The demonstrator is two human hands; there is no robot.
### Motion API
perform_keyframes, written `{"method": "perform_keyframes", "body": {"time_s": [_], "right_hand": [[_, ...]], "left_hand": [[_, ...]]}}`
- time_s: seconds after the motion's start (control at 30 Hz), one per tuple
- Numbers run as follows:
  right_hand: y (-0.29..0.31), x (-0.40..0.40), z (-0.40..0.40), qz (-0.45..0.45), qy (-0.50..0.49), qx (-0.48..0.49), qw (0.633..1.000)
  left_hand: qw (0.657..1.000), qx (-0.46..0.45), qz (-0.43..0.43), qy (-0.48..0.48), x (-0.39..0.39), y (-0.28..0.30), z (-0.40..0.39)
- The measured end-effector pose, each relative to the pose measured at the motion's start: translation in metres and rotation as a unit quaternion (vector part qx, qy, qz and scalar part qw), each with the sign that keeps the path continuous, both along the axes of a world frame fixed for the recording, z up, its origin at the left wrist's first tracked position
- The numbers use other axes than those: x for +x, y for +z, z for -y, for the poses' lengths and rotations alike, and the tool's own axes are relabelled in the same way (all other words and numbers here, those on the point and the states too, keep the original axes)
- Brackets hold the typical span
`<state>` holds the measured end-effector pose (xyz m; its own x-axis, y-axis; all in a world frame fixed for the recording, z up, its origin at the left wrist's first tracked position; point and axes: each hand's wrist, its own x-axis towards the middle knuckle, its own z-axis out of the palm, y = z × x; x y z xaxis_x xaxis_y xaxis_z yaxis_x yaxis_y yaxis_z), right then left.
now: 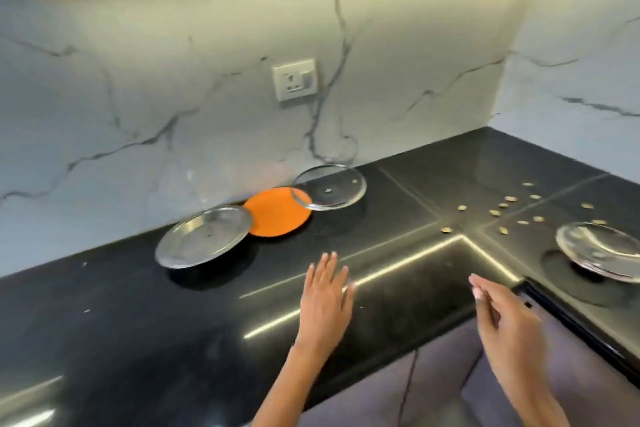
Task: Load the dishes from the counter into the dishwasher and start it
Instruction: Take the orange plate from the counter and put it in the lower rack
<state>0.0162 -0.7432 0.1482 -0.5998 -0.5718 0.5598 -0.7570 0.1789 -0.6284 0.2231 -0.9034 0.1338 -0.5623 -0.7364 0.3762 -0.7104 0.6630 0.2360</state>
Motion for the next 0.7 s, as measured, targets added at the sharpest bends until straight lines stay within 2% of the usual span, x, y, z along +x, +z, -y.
{"method": "perform_keyframes", "body": {"time_s": [0.2,0.47,0.7], "right_hand": [[-0.007,0.024,0.121,-0.043,0.106,0.074,0.991],[-0.019,0.032,0.165,-0.044,0.171,0.091,0.98],[-0.031,0.019,0.155,-0.046,0.193,0.114,0.974]], "left_hand": [[0.987,0.093,0.089,0.099,0.015,-0.013,0.117],[0.957,0.145,0.191,0.162,0.015,-0.046,0.199],[0.976,0.092,0.136,0.145,0.009,-0.049,0.195]]}}
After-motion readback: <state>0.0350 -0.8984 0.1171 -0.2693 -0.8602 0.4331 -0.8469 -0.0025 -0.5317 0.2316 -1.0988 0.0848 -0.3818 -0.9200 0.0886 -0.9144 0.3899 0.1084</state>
